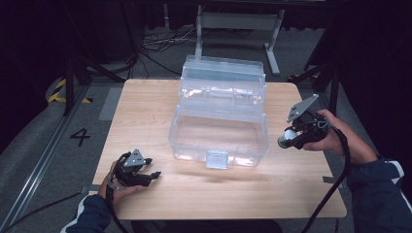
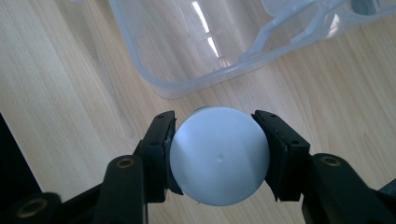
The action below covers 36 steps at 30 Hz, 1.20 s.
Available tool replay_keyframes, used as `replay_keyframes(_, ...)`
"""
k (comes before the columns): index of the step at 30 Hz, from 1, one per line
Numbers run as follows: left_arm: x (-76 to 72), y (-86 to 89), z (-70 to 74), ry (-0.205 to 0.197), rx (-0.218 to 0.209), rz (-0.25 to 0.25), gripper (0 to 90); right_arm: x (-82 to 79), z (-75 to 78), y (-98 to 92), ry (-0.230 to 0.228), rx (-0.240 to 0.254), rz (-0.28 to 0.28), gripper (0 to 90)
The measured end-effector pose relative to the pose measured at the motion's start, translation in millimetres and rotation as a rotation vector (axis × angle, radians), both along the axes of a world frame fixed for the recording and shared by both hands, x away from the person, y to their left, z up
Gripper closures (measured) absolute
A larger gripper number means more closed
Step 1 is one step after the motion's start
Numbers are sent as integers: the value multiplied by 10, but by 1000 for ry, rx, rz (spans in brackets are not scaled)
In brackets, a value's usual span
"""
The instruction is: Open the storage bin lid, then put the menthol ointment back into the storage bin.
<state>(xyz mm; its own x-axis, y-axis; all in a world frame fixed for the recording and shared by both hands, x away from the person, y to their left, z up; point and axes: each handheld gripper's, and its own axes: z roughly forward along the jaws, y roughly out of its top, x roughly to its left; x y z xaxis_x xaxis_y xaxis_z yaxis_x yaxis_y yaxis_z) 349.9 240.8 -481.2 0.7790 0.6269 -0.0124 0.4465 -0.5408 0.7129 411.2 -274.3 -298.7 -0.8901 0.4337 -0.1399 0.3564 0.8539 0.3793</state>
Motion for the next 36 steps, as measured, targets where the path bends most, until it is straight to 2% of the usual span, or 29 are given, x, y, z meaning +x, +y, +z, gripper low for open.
replay_keyframes(12,1,2,-1,1,-4,3,372,87,91,203,-15,9,49,509)
replay_keyframes(24,-2,1,0,1,-1,3,372,175,196,485,-26,-15,105,509)
replay_keyframes(29,-1,1,0,1,-1,3,372,211,209,573,-25,6,121,510)
replay_keyframes(30,-1,1,0,2,-1,3,372,225,203,626,-25,11,139,510)
replay_keyframes(36,-2,1,0,1,0,4,372,264,187,761,-23,8,160,509)
